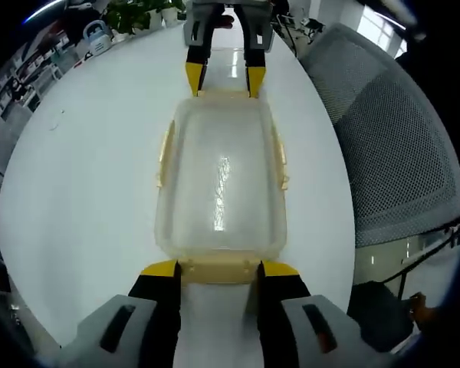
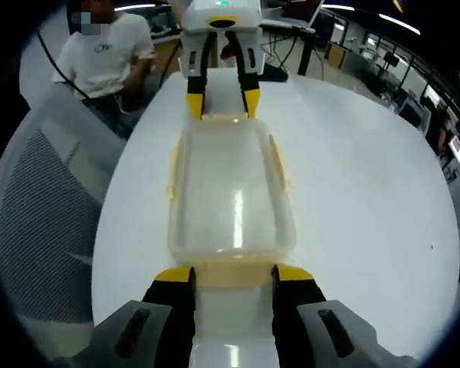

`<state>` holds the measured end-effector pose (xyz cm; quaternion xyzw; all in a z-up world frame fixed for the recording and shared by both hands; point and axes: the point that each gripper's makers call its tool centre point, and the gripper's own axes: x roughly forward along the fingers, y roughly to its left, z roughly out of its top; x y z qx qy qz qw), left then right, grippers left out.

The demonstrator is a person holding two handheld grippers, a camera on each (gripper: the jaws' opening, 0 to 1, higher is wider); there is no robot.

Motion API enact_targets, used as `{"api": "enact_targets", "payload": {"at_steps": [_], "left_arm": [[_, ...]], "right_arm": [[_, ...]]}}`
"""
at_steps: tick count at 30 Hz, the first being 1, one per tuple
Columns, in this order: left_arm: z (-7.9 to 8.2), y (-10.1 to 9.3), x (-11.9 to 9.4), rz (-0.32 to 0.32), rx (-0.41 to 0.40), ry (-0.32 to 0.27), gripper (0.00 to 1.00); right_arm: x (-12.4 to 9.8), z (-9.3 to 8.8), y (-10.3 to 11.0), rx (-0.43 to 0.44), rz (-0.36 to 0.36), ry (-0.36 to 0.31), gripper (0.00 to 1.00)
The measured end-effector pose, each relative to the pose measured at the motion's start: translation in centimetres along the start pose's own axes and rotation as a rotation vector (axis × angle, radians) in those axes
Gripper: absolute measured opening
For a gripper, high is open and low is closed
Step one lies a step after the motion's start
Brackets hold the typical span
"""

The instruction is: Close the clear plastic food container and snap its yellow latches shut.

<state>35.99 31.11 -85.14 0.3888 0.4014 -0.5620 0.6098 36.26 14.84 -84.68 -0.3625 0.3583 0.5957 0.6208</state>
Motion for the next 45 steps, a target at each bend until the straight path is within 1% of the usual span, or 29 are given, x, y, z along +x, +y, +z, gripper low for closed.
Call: {"api": "enact_targets", "payload": {"at_steps": [11,16,19,24,30,34,38,45], "left_arm": [[1.0,0.0,-1.5,0.012,0.001,-0.008,0.38],[1.2,0.1,-2.3,0.015,0.006,-0.007,0.38],[1.3,0.2,-2.8,0.014,0.012,0.000,0.38],[1.7,0.3,-3.6,0.016,0.019,0.002,0.38],[2.7,0.3,-4.8,0.012,0.019,-0.006,0.38],[3.5,0.6,-6.0,0.003,0.024,-0.009,0.38],[3.9,0.9,-6.6,0.008,0.031,-0.005,0.38],[4.6,1.3,-7.6,0.012,0.030,-0.006,0.38]], "right_arm": [[-1.7,0.6,0.0,-0.008,-0.005,-0.005,0.38],[-2.5,1.2,0.0,-0.010,-0.011,-0.012,0.38],[-3.1,1.6,0.1,0.009,-0.001,-0.028,0.38],[-3.9,2.1,-0.1,0.004,-0.007,-0.030,0.38],[-5.4,2.5,-0.2,-0.004,-0.011,-0.026,0.38],[-6.5,2.7,-0.3,0.006,-0.002,-0.030,0.38],[-7.4,3.0,-0.5,0.011,-0.004,-0.042,0.38],[-8.4,3.4,-1.0,0.006,-0.009,-0.038,0.38]]}}
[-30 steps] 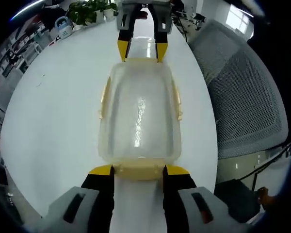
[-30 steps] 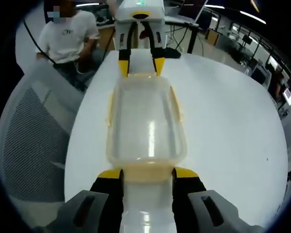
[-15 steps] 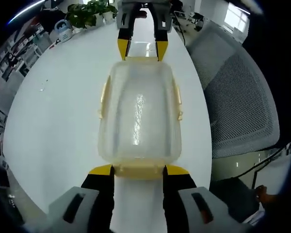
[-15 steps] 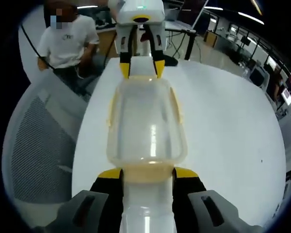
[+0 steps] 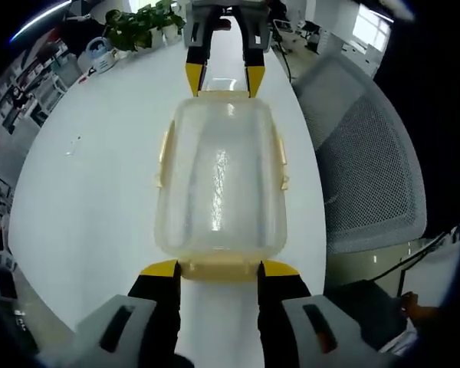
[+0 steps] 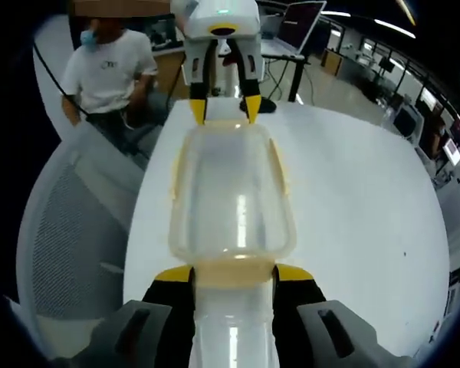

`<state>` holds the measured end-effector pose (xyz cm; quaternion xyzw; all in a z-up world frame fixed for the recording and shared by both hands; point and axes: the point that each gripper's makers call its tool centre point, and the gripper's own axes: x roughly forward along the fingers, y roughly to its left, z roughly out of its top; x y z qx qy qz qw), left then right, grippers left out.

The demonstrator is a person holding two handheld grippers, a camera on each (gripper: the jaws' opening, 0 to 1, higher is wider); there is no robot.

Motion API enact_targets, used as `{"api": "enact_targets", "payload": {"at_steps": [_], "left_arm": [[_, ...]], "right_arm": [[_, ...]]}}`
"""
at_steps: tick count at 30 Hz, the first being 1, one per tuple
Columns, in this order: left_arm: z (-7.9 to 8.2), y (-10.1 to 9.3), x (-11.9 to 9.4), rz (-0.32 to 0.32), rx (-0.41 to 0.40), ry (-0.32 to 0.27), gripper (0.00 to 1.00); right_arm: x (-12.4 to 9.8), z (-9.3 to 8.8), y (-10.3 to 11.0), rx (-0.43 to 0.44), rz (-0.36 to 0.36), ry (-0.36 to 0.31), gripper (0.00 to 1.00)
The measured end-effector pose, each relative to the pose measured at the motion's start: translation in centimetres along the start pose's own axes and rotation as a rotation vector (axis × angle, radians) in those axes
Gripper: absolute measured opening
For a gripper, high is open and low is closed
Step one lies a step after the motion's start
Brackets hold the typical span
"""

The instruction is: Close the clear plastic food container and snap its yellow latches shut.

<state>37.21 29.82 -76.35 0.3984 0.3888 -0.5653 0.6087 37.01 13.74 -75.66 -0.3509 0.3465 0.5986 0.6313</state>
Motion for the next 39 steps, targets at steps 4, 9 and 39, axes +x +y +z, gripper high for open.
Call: {"api": "enact_targets", "payload": {"at_steps": [4,9,39], "left_arm": [[-0.1,-0.2,0.0,-0.004,0.001,0.007,0.38],[-0.1,-0.6,0.1,-0.008,-0.003,0.011,0.38],[3.4,-1.1,1.6,-0.004,-0.025,-0.019,0.38]], "right_arm": [[0.1,0.1,0.1,-0.001,0.000,0.002,0.38],[0.0,0.0,0.5,-0.006,0.005,0.003,0.38],[-2.0,-3.3,0.4,-0.015,0.002,0.023,0.38]]}}
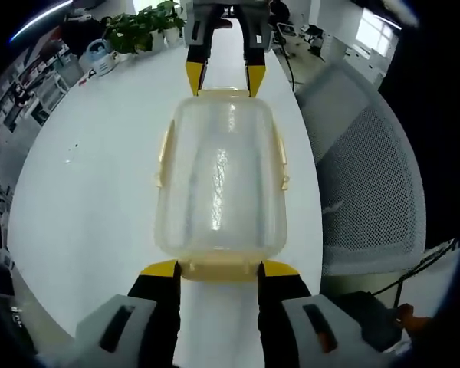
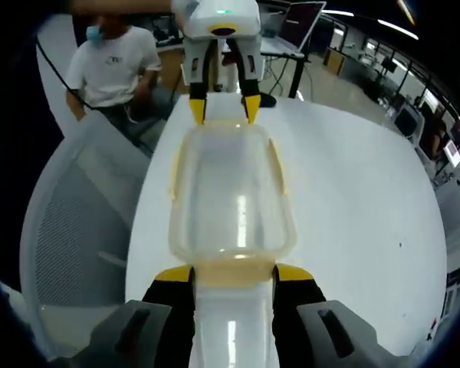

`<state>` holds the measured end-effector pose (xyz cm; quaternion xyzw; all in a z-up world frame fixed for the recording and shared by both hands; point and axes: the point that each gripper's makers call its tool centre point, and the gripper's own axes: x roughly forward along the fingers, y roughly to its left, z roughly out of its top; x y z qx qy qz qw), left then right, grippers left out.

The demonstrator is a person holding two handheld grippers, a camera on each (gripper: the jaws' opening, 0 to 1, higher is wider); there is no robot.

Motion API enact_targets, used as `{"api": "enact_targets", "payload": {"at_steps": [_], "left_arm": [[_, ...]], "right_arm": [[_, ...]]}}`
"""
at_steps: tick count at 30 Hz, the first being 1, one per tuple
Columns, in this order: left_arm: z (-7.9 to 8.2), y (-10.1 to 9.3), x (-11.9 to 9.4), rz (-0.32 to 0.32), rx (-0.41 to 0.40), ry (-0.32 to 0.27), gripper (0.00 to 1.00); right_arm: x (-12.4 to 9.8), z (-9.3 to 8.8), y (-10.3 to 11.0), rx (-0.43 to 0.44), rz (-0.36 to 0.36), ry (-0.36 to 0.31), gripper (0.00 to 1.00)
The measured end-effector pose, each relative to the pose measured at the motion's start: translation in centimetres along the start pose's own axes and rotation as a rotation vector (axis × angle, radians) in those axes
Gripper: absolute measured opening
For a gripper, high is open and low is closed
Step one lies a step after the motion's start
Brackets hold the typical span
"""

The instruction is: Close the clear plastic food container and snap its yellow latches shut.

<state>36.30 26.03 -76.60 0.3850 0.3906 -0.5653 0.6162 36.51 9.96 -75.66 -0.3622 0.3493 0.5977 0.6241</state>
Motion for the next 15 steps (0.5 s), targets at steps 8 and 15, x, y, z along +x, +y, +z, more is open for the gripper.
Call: {"api": "enact_targets", "payload": {"at_steps": [8,15], "left_arm": [[1.5,-0.1,0.7,-0.001,0.012,0.000,0.38],[2.4,0.1,1.1,0.000,0.011,-0.002,0.39]], "right_arm": [[-0.7,-1.5,0.1,0.011,-0.006,0.001,0.38],[-1.2,-2.4,-0.1,0.014,-0.010,0.007,0.38]]}}
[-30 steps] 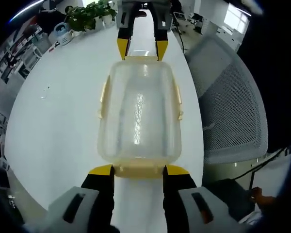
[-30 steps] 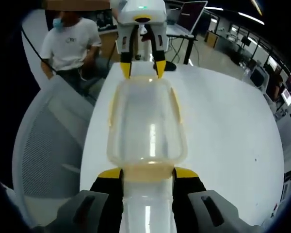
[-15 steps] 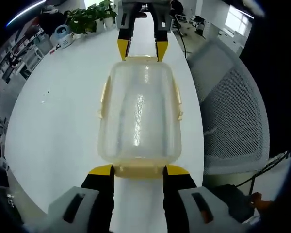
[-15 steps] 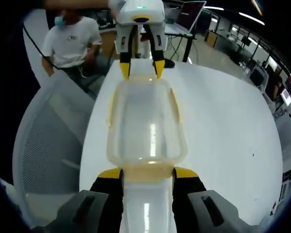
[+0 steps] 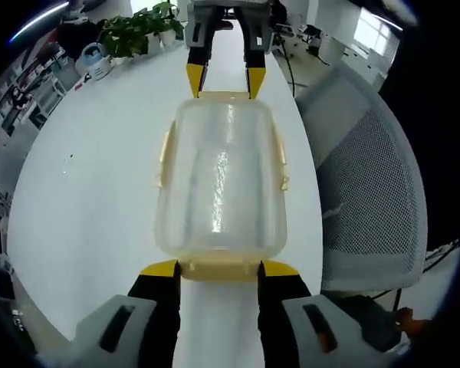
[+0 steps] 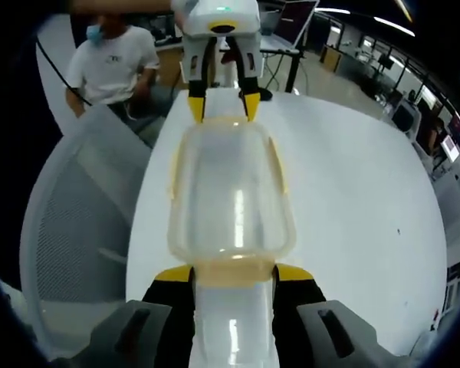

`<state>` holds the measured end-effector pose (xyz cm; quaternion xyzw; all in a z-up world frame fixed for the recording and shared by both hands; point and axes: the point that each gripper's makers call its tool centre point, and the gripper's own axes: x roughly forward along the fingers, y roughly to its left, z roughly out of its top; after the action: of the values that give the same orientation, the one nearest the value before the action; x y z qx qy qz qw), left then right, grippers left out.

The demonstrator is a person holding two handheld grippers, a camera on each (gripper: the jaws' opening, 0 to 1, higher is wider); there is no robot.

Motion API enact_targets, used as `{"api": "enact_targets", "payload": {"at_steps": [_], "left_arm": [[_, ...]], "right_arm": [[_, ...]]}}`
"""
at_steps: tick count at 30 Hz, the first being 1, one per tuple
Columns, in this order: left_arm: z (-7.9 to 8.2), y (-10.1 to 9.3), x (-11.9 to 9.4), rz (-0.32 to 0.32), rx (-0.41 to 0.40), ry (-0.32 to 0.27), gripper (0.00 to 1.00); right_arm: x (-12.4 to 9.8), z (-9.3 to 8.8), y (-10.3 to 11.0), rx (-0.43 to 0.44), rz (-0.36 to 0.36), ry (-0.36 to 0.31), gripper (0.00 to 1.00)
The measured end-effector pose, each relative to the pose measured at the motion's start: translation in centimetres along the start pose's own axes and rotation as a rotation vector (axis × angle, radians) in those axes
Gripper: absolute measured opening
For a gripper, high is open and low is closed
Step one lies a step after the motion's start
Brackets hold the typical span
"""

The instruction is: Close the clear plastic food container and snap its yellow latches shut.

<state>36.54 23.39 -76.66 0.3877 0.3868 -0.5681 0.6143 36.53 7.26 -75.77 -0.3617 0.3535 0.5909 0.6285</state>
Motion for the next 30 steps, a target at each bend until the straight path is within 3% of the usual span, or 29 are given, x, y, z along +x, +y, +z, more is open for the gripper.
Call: {"api": "enact_targets", "payload": {"at_steps": [30], "left_arm": [[3.7,0.2,1.6,-0.003,0.003,0.003,0.39]], "right_arm": [[-1.8,-3.5,-0.4,0.010,-0.001,0.006,0.38]]}}
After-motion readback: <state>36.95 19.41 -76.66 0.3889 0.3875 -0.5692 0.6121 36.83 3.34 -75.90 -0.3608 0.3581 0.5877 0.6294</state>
